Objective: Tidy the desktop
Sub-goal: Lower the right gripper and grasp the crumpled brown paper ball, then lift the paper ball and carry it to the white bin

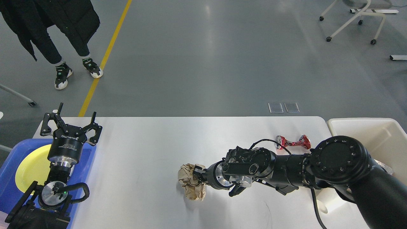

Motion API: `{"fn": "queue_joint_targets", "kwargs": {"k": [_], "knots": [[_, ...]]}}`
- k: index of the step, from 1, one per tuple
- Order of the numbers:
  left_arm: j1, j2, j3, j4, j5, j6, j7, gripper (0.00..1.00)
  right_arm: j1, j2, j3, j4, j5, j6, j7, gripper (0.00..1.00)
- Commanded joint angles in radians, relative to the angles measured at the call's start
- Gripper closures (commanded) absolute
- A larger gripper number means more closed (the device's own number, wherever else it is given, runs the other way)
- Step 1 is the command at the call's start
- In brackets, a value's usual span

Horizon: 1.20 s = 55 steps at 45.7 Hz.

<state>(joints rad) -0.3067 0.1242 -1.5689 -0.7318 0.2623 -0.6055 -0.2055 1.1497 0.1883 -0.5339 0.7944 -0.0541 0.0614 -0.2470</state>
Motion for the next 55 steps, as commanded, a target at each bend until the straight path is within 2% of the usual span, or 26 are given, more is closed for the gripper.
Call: {"fn": "queue_joint_targets", "kwargs": {"k": [1,10,18,29,38,55], "knots": [[0.0,0.0,0.0,0.0,0.0,0.0,0.0,0.04,0.012,-0.004,-0.003,0.003,0.082,0.005,0.0,1.0],[0.0,0.0,0.001,0.0,0.0,0.0,0.0,0.04,0.048,-0.042,-0.015,0.025,0.096,0.024,-0.003,1.0],[0.0,0.0,0.001,0.0,0.0,0.0,0.0,0.04,0.174,-0.157,-0.089,0.189,0.105,0.064,-0.005,1.0],[0.0,0.0,0.001,0.0,0.0,0.0,0.0,0.04,0.539,-0.274,-0.362,0.457,0.143,0.169,0.0,1.0],[0.0,0.0,0.0,0.0,0.0,0.0,0.0,0.04,0.806,-0.354,-0.446,0.606,0.142,0.342,-0.003,1.0],[0.0,0.0,0.0,0.0,0.0,0.0,0.0,0.04,1.168,-0.428,-0.684,0.867,0.142,0.428,-0.005,1.0]]}}
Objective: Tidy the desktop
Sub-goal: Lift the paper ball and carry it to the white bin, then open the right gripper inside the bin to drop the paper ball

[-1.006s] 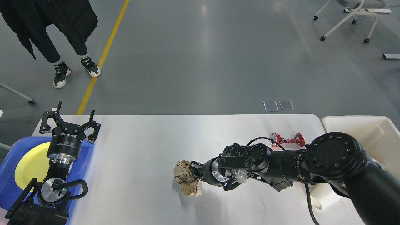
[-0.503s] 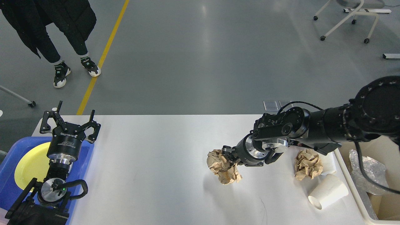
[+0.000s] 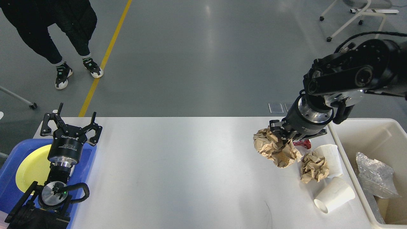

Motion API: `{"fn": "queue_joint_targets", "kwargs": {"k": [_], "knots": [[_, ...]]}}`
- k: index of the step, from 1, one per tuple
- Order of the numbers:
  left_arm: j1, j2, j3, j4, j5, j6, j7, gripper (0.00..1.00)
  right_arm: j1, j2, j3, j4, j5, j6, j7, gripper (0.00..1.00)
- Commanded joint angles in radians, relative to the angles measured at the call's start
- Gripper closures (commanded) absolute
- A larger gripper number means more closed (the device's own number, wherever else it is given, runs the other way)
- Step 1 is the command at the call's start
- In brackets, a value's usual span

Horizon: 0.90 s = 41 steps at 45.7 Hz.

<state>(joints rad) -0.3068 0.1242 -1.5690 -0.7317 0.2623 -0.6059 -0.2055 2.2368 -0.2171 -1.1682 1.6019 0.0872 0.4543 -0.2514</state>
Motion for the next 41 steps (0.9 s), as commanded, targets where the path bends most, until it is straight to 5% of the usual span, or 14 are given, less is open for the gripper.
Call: {"fn": "queue_joint_targets", "kwargs": {"k": [1,24,41], "knots": [[0.0,0.0,0.0,0.0,0.0,0.0,0.0,0.04,0.092,-0.024,-0.06,0.067,0.0,0.04,0.0,1.0],[0.001,0.0,0.0,0.0,0.0,0.001,0.0,0.04,0.109,-0.125,-0.198,0.072,0.043,0.035,0.003,1.0],[0.001,0.0,0.0,0.0,0.0,0.001,0.0,0.04,-0.178,-0.528,-0.237,-0.298,-0.104,0.027,0.004,1.0]]}}
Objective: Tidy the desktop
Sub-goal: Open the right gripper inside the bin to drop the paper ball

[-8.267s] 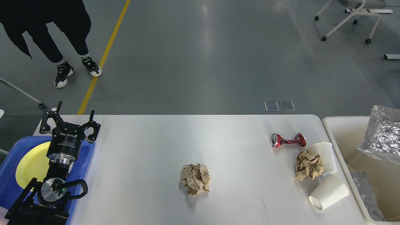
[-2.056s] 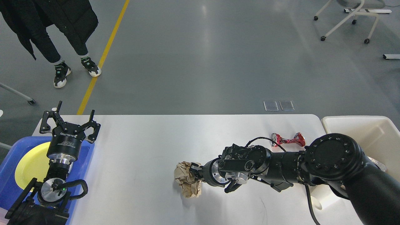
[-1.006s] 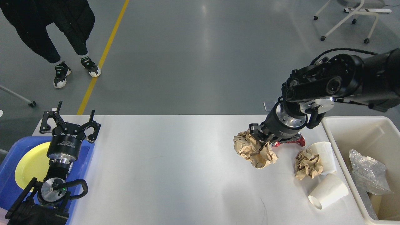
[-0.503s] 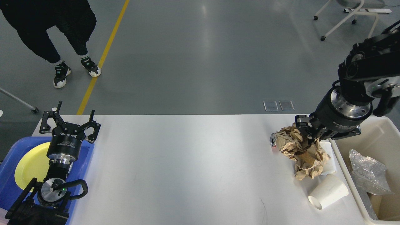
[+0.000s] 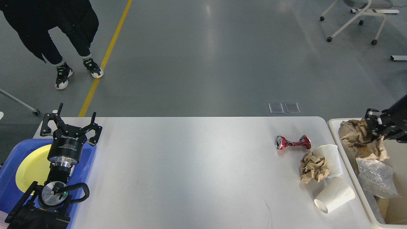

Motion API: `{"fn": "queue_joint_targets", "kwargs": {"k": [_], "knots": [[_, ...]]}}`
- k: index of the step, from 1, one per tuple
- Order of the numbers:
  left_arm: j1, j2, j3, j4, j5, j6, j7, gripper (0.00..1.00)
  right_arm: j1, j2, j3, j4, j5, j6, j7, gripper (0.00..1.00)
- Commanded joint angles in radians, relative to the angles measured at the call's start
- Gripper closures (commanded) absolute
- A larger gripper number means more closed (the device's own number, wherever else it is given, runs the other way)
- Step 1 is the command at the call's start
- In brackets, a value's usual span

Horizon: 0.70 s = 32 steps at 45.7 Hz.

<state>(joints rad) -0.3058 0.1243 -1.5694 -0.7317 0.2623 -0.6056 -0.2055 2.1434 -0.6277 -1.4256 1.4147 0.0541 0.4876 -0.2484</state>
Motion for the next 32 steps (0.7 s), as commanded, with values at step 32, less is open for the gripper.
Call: {"fn": "queue_joint_targets", "kwargs": {"k": [32], "knots": [[-0.001,0.0,0.0,0.0,0.0,0.001,0.0,0.04,-1.37,0.135,0.672,-1.12,-0.082,-0.458,0.009,1.0]]}}
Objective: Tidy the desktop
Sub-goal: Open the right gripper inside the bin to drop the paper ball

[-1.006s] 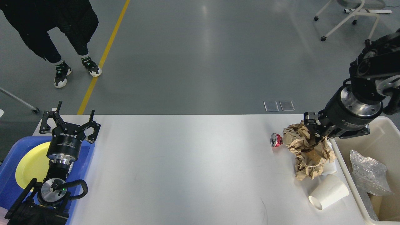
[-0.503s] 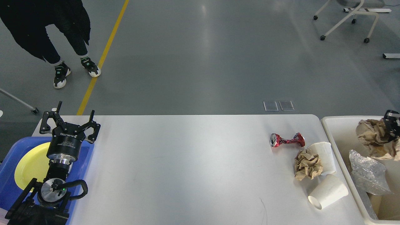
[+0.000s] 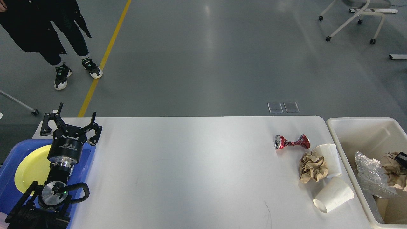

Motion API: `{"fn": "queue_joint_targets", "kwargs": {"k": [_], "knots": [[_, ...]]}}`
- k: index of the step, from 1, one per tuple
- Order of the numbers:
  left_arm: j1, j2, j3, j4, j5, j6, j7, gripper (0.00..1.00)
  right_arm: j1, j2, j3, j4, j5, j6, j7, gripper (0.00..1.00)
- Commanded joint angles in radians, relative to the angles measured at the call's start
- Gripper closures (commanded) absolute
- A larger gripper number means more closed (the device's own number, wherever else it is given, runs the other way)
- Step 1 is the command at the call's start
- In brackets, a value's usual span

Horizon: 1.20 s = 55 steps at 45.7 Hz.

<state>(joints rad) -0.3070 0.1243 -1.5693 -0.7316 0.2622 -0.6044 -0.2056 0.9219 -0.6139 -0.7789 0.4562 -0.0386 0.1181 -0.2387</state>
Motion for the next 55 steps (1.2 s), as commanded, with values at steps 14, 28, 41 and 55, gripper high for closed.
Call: {"fn": "queue_joint_targets", "kwargs": {"k": [14,28,41,55], "knots": [[0.0,0.0,0.0,0.0,0.0,0.0,0.0,0.04,-0.291,0.23,0.035,-0.281,0.022,-0.247,-0.001,1.0],[0.0,0.0,0.0,0.0,0.0,0.0,0.0,0.04,-0.322,0.253,0.036,-0.28,0.02,-0.25,-0.007,1.0],[0.0,0.0,0.0,0.0,0.0,0.0,0.0,0.04,-0.313,0.253,0.032,-0.274,0.02,-0.305,-0.005,0.0],[0.0,0.0,0.0,0.0,0.0,0.0,0.0,0.04,-0.307,0.246,0.03,-0.269,0.005,-0.304,-0.005,0.0]]}}
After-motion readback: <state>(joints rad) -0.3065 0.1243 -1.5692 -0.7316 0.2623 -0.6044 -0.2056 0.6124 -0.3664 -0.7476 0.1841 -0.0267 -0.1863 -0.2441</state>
